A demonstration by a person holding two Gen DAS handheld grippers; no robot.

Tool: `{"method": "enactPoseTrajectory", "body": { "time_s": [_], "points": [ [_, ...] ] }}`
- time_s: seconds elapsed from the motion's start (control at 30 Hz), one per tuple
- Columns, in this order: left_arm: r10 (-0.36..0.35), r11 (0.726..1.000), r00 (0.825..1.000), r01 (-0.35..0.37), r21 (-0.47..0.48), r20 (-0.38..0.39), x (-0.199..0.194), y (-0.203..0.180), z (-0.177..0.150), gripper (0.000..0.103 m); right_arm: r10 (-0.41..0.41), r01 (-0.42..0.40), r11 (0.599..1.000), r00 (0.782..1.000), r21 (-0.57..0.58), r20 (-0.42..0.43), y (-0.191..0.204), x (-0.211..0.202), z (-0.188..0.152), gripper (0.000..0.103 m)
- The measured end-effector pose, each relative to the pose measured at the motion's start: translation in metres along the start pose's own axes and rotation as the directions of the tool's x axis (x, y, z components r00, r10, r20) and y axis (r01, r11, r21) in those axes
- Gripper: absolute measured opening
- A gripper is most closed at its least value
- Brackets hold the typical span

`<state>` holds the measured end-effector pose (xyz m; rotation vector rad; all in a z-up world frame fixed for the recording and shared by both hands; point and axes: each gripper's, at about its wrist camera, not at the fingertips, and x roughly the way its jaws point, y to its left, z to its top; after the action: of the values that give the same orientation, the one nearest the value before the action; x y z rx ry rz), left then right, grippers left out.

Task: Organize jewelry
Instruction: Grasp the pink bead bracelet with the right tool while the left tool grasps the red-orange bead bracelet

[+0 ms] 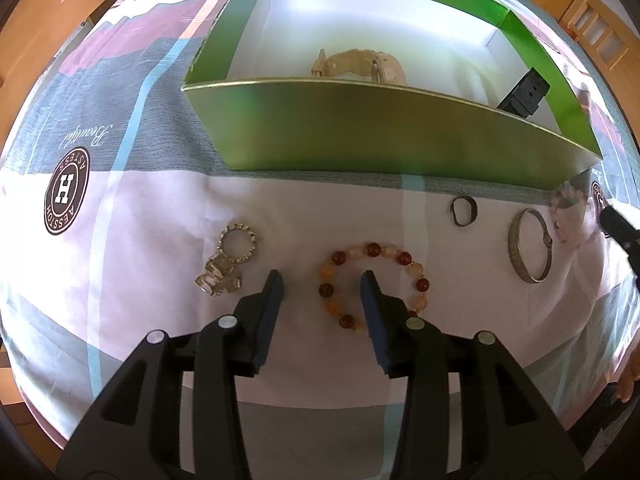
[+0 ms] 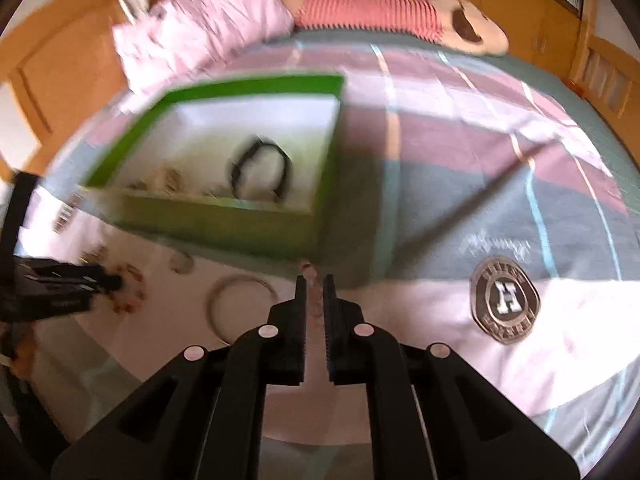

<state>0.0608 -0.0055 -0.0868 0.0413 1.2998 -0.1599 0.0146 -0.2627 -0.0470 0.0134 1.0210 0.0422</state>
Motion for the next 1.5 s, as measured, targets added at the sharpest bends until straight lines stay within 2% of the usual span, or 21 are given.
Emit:
{"method": "enactPoseTrajectory", "body": {
  "time_s": [0.07, 0.13, 0.17, 0.2, 0.23, 0.33, 0.43, 0.53, 0.6, 0.77, 0.87, 0.97, 1.03, 1.13, 1.17, 1.2, 1.27, 1.33, 1.43, 1.5],
  "points": [
    [0.001, 1.0, 1.0, -0.001, 0.002, 0.0, 0.001, -0.001, 0.0, 0.043, 0.021, -0.02, 1.0, 0.998, 0.019, -0.051, -0.004, 0.007, -0.002, 0.008],
    [-0.002, 1.0, 1.0, 0.002, 0.002, 0.0, 0.002, -0.002, -0.001, 0.043, 0.013, -0.01, 0.999, 0.999, 0.048, -0.05, -0.008, 0.007, -0.005, 0.01],
    [-0.003, 1.0, 1.0, 0.003, 0.001, -0.001, 0.002, -0.001, 0.0, 0.044, -0.007, 0.01, 0.998, 0.999, 0.062, -0.042, -0.011, 0.005, -0.005, 0.022],
    [-0.004, 1.0, 1.0, 0.004, 0.001, -0.001, 0.002, -0.001, 0.0, 0.044, -0.023, 0.025, 0.997, 0.999, 0.073, -0.032, -0.013, 0.003, -0.005, 0.041],
    [-0.003, 1.0, 1.0, 0.003, 0.002, 0.0, 0.002, -0.001, 0.0, 0.044, -0.039, 0.041, 0.995, 0.999, 0.088, -0.015, -0.016, 0.0, -0.005, 0.046],
    [0.001, 1.0, 1.0, -0.001, 0.005, 0.001, 0.002, -0.002, 0.0, 0.044, -0.043, 0.045, 0.995, 0.999, 0.09, -0.023, -0.019, 0.006, -0.007, 0.048],
    [0.0, 1.0, 1.0, 0.0, 0.009, 0.001, 0.002, -0.002, -0.001, 0.045, -0.052, 0.054, 0.998, 0.997, 0.042, -0.06, -0.01, 0.019, -0.01, 0.048],
    [-0.016, 1.0, 1.0, 0.016, 0.007, -0.004, 0.0, -0.004, -0.001, 0.054, -0.098, 0.098, 0.995, 0.992, -0.013, -0.081, -0.003, 0.034, -0.011, 0.059],
    [-0.024, 1.0, 1.0, 0.024, 0.006, -0.008, 0.0, -0.003, -0.001, 0.057, -0.124, 0.121, 0.992, 0.989, -0.037, -0.076, 0.001, 0.039, -0.013, 0.061],
    [-0.017, 1.0, 1.0, 0.017, -0.009, -0.006, 0.001, 0.001, 0.0, 0.053, -0.099, 0.098, 0.994, 0.995, -0.04, -0.029, 0.005, 0.03, -0.012, 0.061],
    [-0.009, 1.0, 1.0, 0.009, -0.009, -0.007, 0.003, 0.002, 0.0, 0.052, -0.096, 0.092, 0.991, 0.995, -0.1, -0.031, 0.017, 0.032, -0.014, 0.061],
    [0.021, 1.0, 1.0, -0.021, 0.015, 0.001, 0.005, -0.005, -0.002, 0.054, -0.113, 0.106, 0.984, 0.993, -0.142, -0.038, 0.028, 0.035, -0.019, 0.054],
    [0.029, 0.999, 1.0, -0.029, 0.034, 0.004, 0.006, -0.01, -0.004, 0.058, -0.112, 0.106, 0.981, 0.993, -0.164, -0.029, 0.033, 0.035, -0.019, 0.052],
    [0.036, 0.998, 0.999, -0.036, 0.044, 0.007, 0.006, -0.014, -0.005, 0.06, -0.1, 0.094, 0.979, 0.995, -0.179, -0.024, 0.036, 0.034, -0.02, 0.045],
    [0.036, 0.998, 0.999, -0.036, 0.044, 0.008, 0.006, -0.014, -0.005, 0.06, -0.099, 0.093, 0.978, 0.995, -0.186, -0.02, 0.037, 0.033, -0.02, 0.039],
    [0.035, 0.998, 0.999, -0.035, 0.043, 0.007, 0.006, -0.015, -0.005, 0.06, -0.081, 0.075, 0.979, 0.996, -0.19, -0.024, 0.037, 0.033, -0.02, 0.027],
    [0.035, 0.998, 0.999, -0.035, 0.043, 0.008, 0.006, -0.016, -0.006, 0.06, -0.023, 0.013, 0.985, 0.998, -0.174, -0.058, 0.037, 0.035, -0.019, 0.009],
    [0.037, 0.998, 0.999, -0.037, 0.045, 0.009, 0.006, -0.016, -0.007, 0.059, -0.028, 0.017, 0.981, 0.998, -0.191, -0.054, 0.041, 0.033, -0.021, 0.009],
    [0.038, 0.998, 0.999, -0.038, 0.044, 0.01, 0.005, -0.018, -0.008, 0.057, 0.01, -0.021, 0.983, 0.998, -0.183, -0.063, 0.041, 0.033, -0.02, 0.009],
    [0.037, 0.998, 0.999, -0.037, 0.046, 0.009, 0.006, -0.018, -0.008, 0.057, -0.001, -0.012, 0.979, 0.998, -0.205, -0.063, 0.045, 0.034, -0.021, 0.009]
  ]
}}
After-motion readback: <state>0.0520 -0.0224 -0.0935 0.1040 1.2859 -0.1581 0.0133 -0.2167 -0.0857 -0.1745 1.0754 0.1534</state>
